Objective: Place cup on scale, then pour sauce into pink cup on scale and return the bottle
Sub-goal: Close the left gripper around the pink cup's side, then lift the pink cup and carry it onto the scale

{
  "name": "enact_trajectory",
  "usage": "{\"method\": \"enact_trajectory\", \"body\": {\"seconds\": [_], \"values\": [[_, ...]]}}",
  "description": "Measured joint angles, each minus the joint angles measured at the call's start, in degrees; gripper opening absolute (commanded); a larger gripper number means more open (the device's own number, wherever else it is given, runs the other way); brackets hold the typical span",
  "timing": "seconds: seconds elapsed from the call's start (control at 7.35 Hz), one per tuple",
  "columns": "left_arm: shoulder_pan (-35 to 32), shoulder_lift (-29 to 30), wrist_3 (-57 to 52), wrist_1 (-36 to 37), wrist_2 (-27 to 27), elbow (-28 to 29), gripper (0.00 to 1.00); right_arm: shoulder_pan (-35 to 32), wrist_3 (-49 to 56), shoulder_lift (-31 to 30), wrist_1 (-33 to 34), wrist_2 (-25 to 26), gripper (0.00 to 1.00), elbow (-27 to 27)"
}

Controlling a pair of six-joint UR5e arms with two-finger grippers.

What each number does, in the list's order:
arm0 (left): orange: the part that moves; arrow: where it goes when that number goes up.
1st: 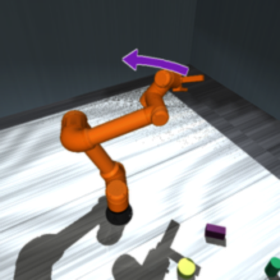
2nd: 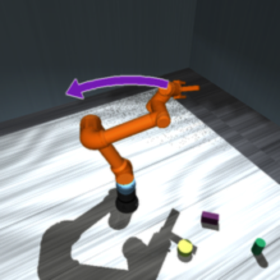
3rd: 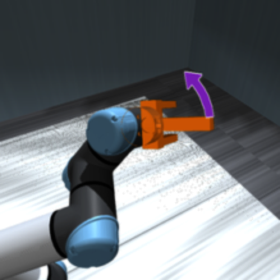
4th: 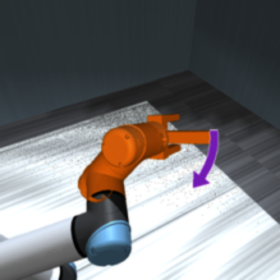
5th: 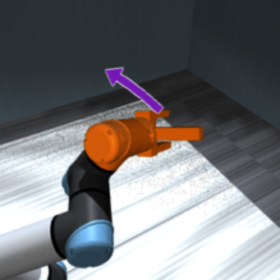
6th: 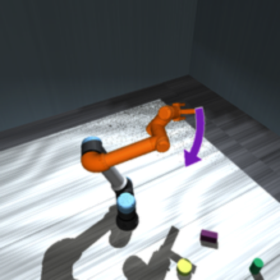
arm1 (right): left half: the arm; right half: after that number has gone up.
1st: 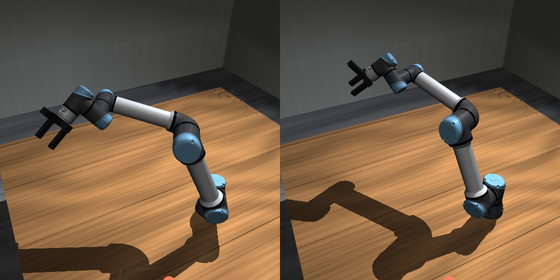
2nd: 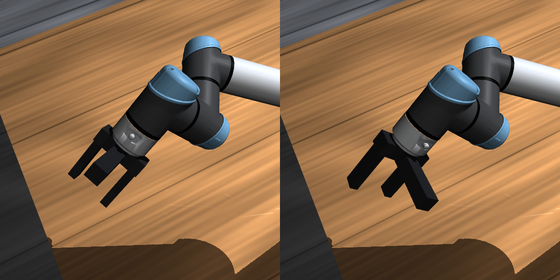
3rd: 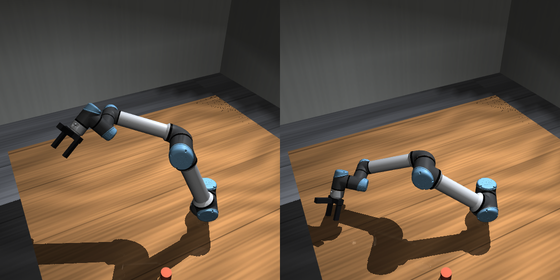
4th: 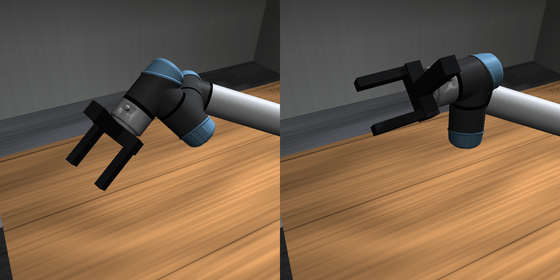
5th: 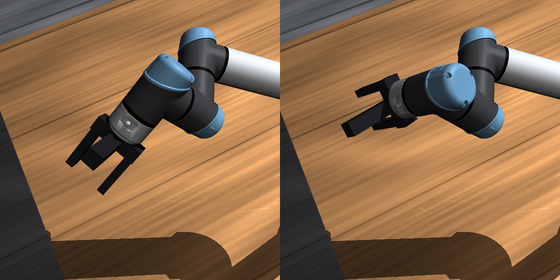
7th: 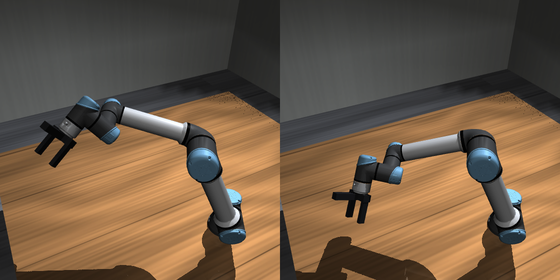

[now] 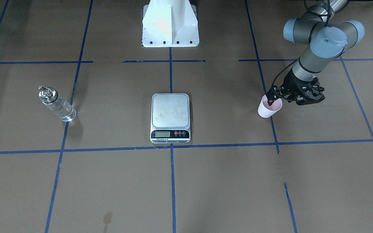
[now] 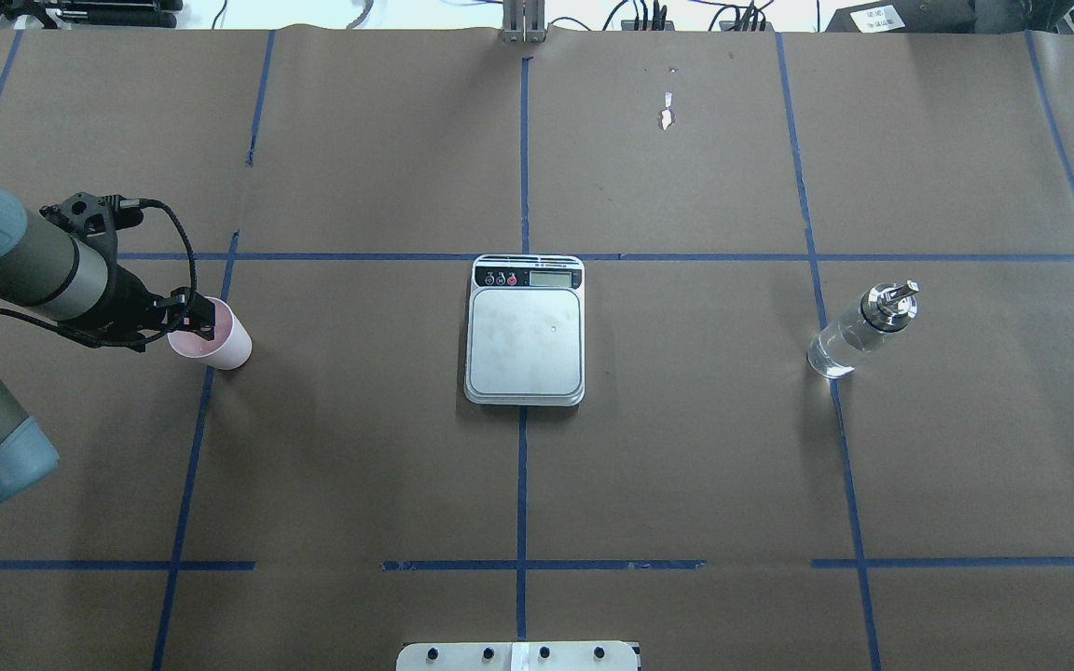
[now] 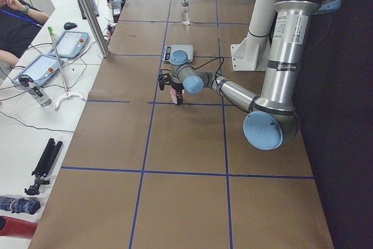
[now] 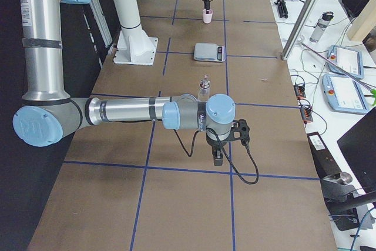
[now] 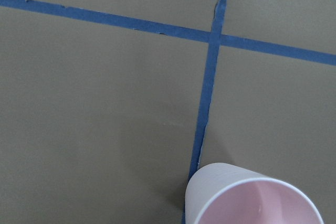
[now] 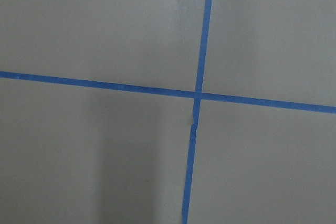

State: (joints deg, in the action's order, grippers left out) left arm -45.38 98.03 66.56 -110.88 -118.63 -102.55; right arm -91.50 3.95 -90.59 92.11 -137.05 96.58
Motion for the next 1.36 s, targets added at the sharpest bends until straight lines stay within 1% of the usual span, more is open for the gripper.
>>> {"method": "enact_trajectory", "body": {"seconds": [0.27,0.54,0.68,0.82,0.95,1.09,1.36], "values": [[0.0,-0.2,0.0,0.0,0.1,-0.2,0.0,0.0,0.0,0.0,0.0,0.0,1.0,0.0],[0.0,-0.2,0.1,0.4,0.4,-0.9,0.0,0.0,0.0,0.1,0.0,0.0,1.0,-0.1],[0.1,0.0,0.0,2.1,0.5,-1.9,0.0,0.0,0.0,0.1,0.0,0.0,1.0,-0.1],[0.1,0.4,-0.2,6.0,0.5,-4.5,0.0,0.0,0.0,0.1,0.0,0.0,1.0,-0.1],[0.0,1.2,-0.3,11.4,0.4,-8.3,0.0,0.0,0.0,0.1,0.0,-0.1,1.0,0.0],[0.0,3.6,-0.4,17.9,0.4,-11.6,0.0,0.0,0.0,0.1,0.0,-0.1,1.0,0.0],[0.1,12.7,0.1,29.3,0.2,-13.6,0.0,0.0,0.1,0.1,0.0,-0.1,1.0,0.0]]}}
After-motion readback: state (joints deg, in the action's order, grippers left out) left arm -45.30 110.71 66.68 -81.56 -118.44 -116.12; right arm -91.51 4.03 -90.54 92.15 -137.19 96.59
